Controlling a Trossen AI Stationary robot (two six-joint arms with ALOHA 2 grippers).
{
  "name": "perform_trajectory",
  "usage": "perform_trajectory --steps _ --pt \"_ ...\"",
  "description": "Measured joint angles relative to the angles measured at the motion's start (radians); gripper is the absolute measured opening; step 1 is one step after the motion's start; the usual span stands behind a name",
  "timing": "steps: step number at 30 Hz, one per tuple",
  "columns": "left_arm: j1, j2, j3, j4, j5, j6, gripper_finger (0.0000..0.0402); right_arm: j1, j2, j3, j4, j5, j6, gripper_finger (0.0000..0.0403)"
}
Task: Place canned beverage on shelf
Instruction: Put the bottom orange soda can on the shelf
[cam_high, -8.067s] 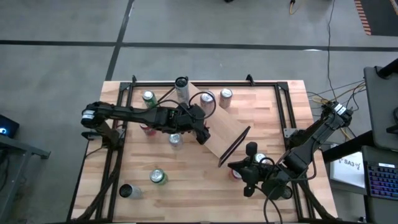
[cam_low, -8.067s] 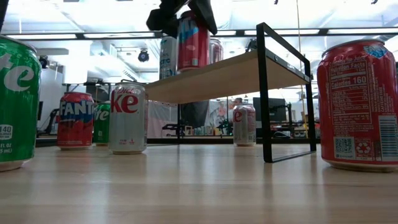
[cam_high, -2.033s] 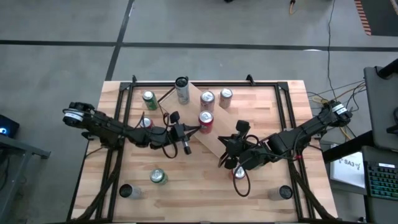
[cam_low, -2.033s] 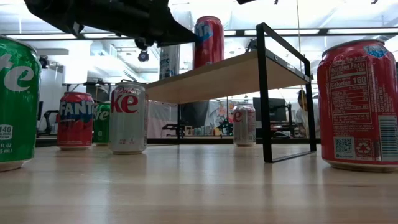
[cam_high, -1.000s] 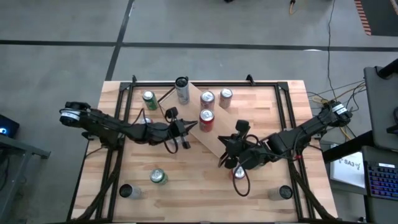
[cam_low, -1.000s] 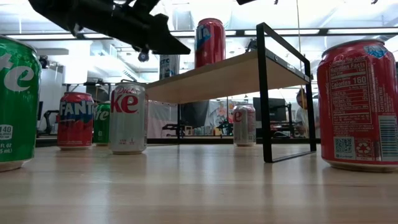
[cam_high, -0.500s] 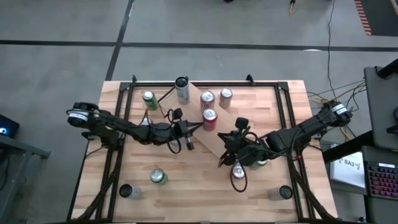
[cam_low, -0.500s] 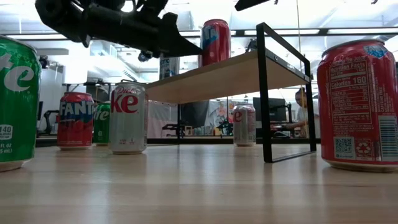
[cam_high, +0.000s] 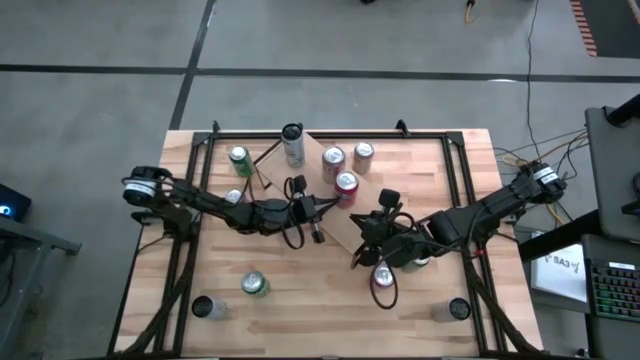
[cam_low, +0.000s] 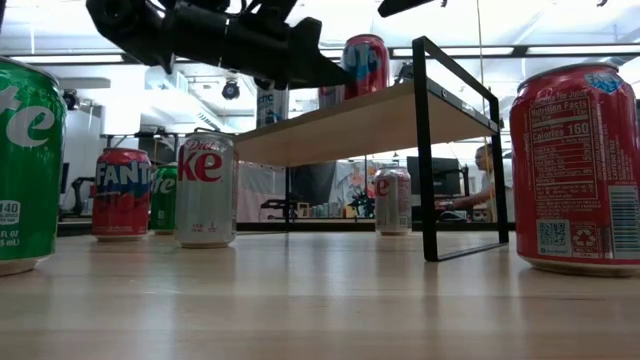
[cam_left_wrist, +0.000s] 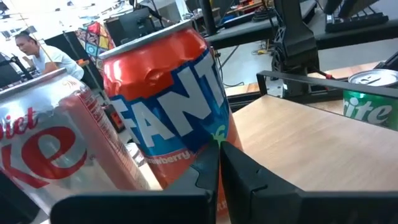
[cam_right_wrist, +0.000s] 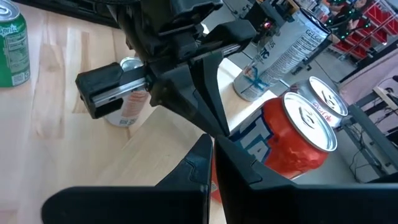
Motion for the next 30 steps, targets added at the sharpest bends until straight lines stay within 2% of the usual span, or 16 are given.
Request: perform_trajectory --steps 6,11,18,24,30 --pt "-0.025 -0.064 -0.029 -0.006 -0.004 0.013 0.0 -0.002 0.0 0.0 0.008 -0.002 0.037 0.0009" --pt "-0.054 -0.159 -0.056 -0.026 -0.006 0.089 0.0 -0.027 0.0 0.0 0.01 -0.003 0.112 0.0009" --pt "-0.079 -0.364 -0.139 -0.062 -0.006 0.185 0.0 -0.073 0.0 -0.011 0.101 -0.128 0.149 0.0009" --pt "-0.08 -0.559 -0.24 -0.073 0.034 0.184 0.0 -0.085 0.0 -0.013 0.18 -0.13 0.149 0.0009" --pt "-0.08 -0.695 -0.324 -0.076 0.076 0.144 0.0 -0.091 0.0 -0.016 0.246 -0.123 0.149 0.0009"
